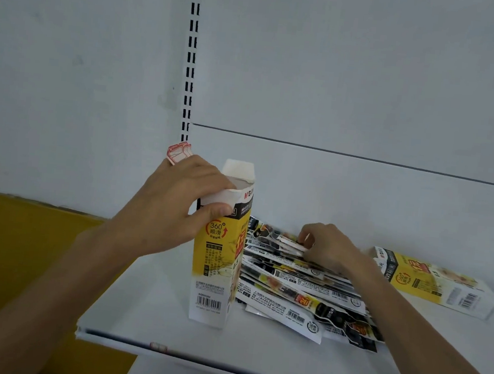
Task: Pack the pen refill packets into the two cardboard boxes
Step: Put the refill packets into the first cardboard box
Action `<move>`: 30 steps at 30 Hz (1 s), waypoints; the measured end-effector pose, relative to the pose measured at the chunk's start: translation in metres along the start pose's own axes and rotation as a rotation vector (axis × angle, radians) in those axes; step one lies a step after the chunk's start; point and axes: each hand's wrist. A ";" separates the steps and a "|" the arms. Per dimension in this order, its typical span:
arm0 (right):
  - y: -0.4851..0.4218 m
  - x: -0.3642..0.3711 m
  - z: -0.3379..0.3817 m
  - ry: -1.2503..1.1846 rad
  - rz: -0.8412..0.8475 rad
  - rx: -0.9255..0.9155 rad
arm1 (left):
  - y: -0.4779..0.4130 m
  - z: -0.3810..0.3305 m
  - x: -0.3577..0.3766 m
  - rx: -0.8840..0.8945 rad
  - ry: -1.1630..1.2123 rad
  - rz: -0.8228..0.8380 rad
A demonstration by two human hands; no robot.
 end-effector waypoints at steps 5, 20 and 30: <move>0.003 -0.006 0.006 0.048 0.024 -0.053 | 0.001 -0.002 0.003 -0.022 0.046 -0.023; 0.041 -0.115 0.119 -1.244 -0.497 -0.453 | 0.001 -0.009 0.002 -0.079 0.079 0.018; 0.027 -0.075 0.128 -0.492 -0.336 -0.582 | 0.001 -0.014 -0.001 -0.069 0.120 0.027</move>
Point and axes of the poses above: each hand's wrist, its own y-axis away from the middle knuckle, its own x-axis out of the palm, z = x × y, and after that the axes turned 6 degrees about -x, right-handed
